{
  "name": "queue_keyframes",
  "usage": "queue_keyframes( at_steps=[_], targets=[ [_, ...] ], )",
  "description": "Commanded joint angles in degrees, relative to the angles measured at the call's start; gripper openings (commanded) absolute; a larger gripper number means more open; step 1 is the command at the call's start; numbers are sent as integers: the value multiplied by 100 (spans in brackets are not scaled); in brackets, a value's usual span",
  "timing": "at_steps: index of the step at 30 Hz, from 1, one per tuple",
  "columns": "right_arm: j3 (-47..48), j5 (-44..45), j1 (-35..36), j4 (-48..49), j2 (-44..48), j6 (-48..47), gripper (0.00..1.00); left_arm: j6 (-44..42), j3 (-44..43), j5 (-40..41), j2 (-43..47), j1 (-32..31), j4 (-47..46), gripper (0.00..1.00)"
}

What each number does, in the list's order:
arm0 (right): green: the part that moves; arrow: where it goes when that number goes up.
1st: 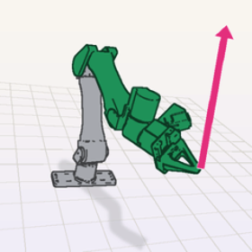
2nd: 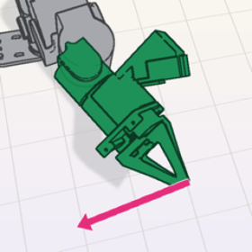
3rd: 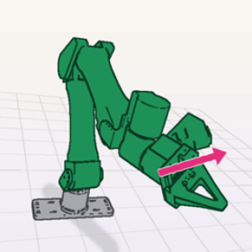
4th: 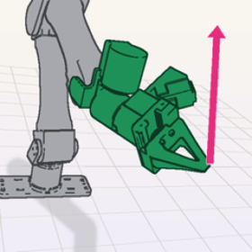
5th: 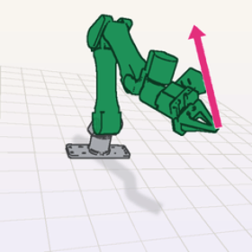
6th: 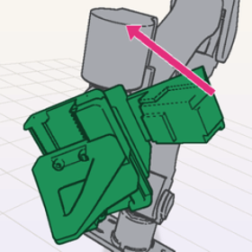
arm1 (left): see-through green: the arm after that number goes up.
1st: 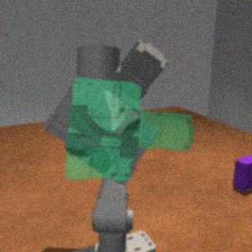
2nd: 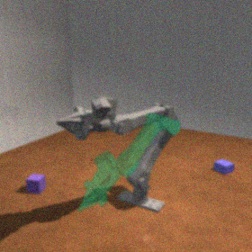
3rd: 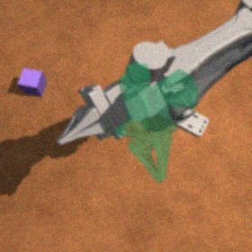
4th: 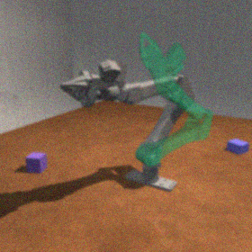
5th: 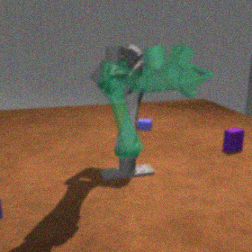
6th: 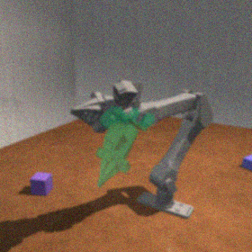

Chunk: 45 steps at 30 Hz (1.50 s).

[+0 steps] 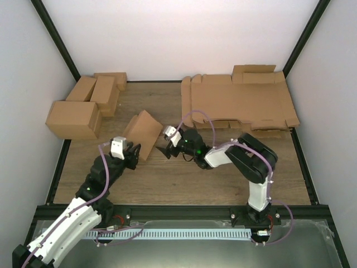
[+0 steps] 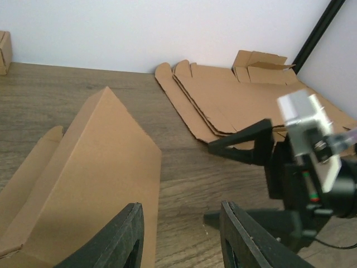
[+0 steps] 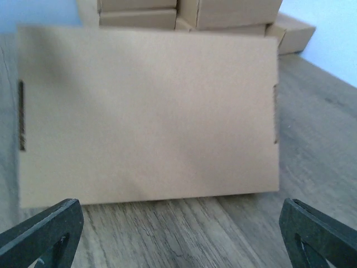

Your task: Fold the paper box

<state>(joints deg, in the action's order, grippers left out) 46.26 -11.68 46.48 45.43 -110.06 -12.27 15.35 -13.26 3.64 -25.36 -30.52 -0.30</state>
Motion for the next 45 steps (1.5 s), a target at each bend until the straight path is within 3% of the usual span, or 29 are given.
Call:
queue_keyframes(
  at_steps=[1, 10, 17, 23, 27, 34, 40, 45],
  targets=[
    [-262, 179, -60, 146, 795, 492, 100, 2, 5, -298, 40, -15, -46, 39],
    [-713, -117, -400, -905, 2092, 1508, 100, 896, -124, -170, -320, 82, 107, 42],
    [-603, -310, -474, -1644, 2328, 2336, 100, 1685, -851, -502, -1261, 1022, 977, 48],
    [-349, -457, -482, -1989, 2366, 2927, 100, 1857, -1167, -1894, -1717, 2349, 897, 72],
    [-251, -406, -505, -2213, 2341, 3066, 100, 2047, -1245, -2953, -2264, 3107, 761, 79],
    [145, -738, -762, -2659, 2184, 3398, 100, 2041, -1475, -3577, -3056, 3737, 560, 80],
    [150, -757, -780, -2728, 2183, 3382, 100, 1550, -1784, -3735, -3365, 3784, 552, 84],
    [202, -775, -789, -2753, 2115, 3349, 100, 1143, -1930, -3778, -3836, 3774, 753, 79]
  ],
)
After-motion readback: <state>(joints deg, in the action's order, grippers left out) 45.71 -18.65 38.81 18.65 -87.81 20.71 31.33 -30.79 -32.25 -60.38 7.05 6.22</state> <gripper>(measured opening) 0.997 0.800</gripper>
